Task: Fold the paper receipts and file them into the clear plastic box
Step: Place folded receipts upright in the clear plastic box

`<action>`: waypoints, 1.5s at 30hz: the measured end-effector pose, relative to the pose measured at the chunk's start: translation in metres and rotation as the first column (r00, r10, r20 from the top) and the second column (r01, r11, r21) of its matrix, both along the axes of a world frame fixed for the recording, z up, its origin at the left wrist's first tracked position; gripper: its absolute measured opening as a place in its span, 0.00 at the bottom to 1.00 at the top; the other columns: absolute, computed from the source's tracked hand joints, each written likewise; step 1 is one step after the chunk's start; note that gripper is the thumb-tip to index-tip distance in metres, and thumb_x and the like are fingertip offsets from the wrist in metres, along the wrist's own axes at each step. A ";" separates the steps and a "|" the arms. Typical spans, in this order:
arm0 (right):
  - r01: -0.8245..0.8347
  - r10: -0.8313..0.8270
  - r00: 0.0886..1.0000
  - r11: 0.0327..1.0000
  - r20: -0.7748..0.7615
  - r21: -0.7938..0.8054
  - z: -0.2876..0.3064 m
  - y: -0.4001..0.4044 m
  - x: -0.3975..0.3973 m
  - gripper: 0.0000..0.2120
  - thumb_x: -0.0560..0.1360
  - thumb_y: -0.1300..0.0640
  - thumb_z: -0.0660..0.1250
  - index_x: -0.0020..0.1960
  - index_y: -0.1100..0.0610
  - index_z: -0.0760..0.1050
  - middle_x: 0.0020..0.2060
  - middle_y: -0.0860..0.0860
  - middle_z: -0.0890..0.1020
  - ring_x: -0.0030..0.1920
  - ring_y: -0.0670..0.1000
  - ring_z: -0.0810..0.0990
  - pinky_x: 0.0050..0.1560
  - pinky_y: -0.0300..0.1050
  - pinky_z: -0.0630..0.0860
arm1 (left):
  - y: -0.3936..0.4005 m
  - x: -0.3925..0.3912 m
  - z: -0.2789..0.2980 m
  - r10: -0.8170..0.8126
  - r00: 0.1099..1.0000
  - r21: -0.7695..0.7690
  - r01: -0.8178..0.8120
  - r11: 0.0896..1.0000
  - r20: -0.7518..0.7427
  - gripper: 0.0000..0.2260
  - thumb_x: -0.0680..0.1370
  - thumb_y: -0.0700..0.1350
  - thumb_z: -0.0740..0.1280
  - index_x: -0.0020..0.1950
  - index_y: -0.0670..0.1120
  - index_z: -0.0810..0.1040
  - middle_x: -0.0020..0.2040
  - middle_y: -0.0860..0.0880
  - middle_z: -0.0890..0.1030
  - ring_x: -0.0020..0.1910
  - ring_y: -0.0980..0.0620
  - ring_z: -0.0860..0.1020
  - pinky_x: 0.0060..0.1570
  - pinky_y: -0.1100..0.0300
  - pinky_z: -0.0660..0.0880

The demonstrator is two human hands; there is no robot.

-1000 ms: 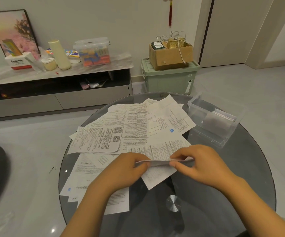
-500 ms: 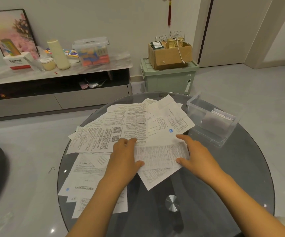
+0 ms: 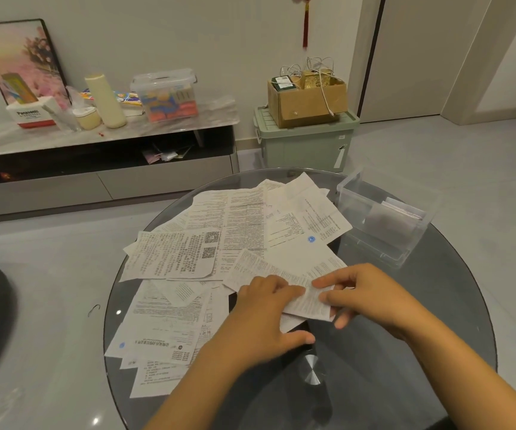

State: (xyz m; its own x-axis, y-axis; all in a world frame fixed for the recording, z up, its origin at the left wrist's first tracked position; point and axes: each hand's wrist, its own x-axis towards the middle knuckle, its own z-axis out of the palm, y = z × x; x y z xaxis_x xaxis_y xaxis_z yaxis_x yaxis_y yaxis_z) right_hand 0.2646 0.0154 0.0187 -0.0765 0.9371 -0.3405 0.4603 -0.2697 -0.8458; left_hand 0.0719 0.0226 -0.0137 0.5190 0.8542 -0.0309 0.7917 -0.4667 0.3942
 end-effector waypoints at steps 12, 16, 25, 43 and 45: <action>-0.023 0.008 0.999 0.917 0.039 0.398 0.000 0.003 0.002 0.12 0.70 0.46 0.70 0.52 0.36 0.77 0.53 0.34 0.75 0.52 0.35 0.74 0.47 0.30 0.72 | -0.007 0.006 0.015 0.195 0.902 -0.183 -0.133 0.974 0.385 0.13 0.80 0.54 0.58 0.42 0.50 0.76 0.33 0.54 0.75 0.32 0.57 0.73 0.35 0.64 0.69; -0.114 0.088 0.993 0.915 0.084 0.388 -0.010 0.004 -0.002 0.25 0.71 0.52 0.72 0.61 0.32 0.68 0.58 0.35 0.72 0.54 0.35 0.73 0.51 0.28 0.72 | -0.002 0.008 0.016 0.345 0.820 -0.340 -0.198 0.919 0.456 0.05 0.80 0.48 0.61 0.52 0.56 0.76 0.39 0.58 0.80 0.36 0.65 0.77 0.38 0.71 0.72; -0.207 0.120 0.949 0.934 0.292 0.290 -0.034 0.009 -0.023 0.36 0.73 0.58 0.68 0.72 0.36 0.54 0.50 0.41 0.71 0.46 0.42 0.73 0.44 0.26 0.69 | 0.009 0.009 -0.002 0.362 0.873 -0.126 -0.339 0.932 0.327 0.38 0.78 0.42 0.64 0.76 0.57 0.42 0.72 0.53 0.59 0.70 0.56 0.62 0.61 0.68 0.63; -0.571 0.314 0.704 0.784 0.637 0.244 -0.029 0.010 -0.011 0.23 0.74 0.43 0.64 0.68 0.46 0.69 0.66 0.38 0.69 0.64 0.42 0.60 0.65 0.36 0.58 | 0.016 -0.019 0.007 -0.013 1.000 -0.064 0.013 0.998 -0.005 0.22 0.74 0.56 0.68 0.67 0.55 0.72 0.64 0.61 0.68 0.64 0.62 0.64 0.61 0.66 0.65; -0.550 0.315 0.734 0.795 0.601 0.255 -0.032 0.011 -0.008 0.20 0.75 0.43 0.64 0.65 0.45 0.73 0.64 0.38 0.71 0.64 0.41 0.62 0.65 0.37 0.60 | 0.016 -0.020 0.008 -0.007 1.000 -0.079 0.009 0.997 0.026 0.19 0.75 0.57 0.66 0.64 0.55 0.75 0.63 0.61 0.70 0.63 0.62 0.66 0.60 0.66 0.65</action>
